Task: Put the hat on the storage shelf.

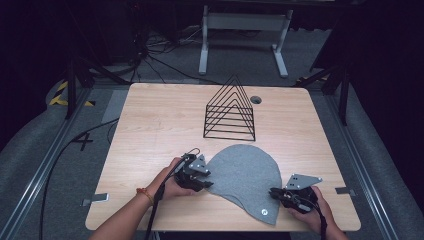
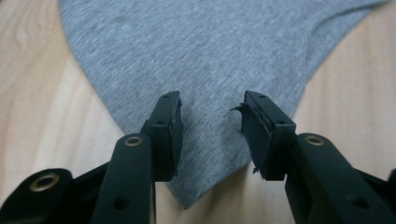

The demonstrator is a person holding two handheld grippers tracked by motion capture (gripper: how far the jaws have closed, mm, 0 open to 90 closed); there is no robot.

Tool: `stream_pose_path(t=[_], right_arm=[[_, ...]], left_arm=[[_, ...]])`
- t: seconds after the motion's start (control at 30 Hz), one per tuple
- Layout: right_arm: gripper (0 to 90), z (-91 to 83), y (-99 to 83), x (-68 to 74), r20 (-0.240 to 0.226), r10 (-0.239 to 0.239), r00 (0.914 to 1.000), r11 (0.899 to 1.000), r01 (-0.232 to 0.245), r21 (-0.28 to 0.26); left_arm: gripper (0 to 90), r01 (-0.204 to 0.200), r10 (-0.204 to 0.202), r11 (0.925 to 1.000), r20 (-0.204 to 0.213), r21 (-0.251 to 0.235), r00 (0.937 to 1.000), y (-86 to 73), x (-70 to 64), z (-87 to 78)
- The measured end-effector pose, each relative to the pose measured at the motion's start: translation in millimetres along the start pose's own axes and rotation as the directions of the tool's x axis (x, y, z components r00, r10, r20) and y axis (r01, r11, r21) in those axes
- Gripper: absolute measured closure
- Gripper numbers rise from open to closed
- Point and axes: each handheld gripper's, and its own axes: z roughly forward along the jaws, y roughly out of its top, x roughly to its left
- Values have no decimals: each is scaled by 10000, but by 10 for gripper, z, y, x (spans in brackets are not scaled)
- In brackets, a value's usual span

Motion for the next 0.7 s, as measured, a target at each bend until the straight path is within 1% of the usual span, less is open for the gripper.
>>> stream_pose_path(t=[0.03,0.1,0.17,0.23,0.3,0.33,0.37,0.4,0.43,0.47,0.5,0.57,0.6,0.63,0.7], right_arm=[[823,2,5,-13,100,23,9999,10000,-23,18],[817,7,10,-47,250,117,9996,9999,-119,56],[816,14,16,-91,310,218,9993,9998,-220,34],[816,20,23,-121,375,308,9988,9995,-310,61],[816,32,33,-144,437,286,9986,9996,-288,49],[816,35,38,-151,471,264,9985,9996,-268,74],[816,42,45,-161,465,279,9985,9996,-282,71],[816,51,53,-173,508,298,9983,9995,-302,77],[816,70,74,-198,558,236,9982,9997,-241,79],[816,70,74,-198,558,236,9982,9997,-241,79],[817,83,88,-209,572,297,9979,9995,-303,97],[817,114,122,-243,659,230,9976,9997,-237,113],[817,129,137,-259,700,203,9973,9997,-211,104],[817,141,152,-272,693,212,9974,9997,-222,132],[817,171,186,-296,749,190,9970,9997,-202,161]], left_arm=[[580,58,-58,10000,32,70,10000,-10,-28,-13],[580,149,-149,9999,45,-19,9999,-33,-71,-25],[580,166,-164,9998,132,-118,9998,-52,-108,-32],[579,235,-233,9997,187,-102,9996,-73,-156,-45],[578,170,-168,9998,181,-121,9997,-80,-188,-50],[578,225,-224,9997,200,-65,9995,-86,-208,-57],[578,190,-188,9998,203,-103,9996,-88,-220,-56],[578,191,-190,9998,200,-41,9996,-91,-239,-63],[577,195,-194,9998,199,-54,9996,-94,-253,-65],[577,126,-125,9999,199,-11,9997,-96,-266,-70],[577,136,-135,9999,190,-49,9997,-102,-290,-71],[577,194,-193,9998,169,-63,9997,-117,-328,-79],[577,300,-298,9994,140,-154,9995,-124,-348,-78],[578,259,-256,9995,219,-156,9994,-130,-355,-83],[578,301,-297,9995,247,-128,9993,-144,-396,-92]])
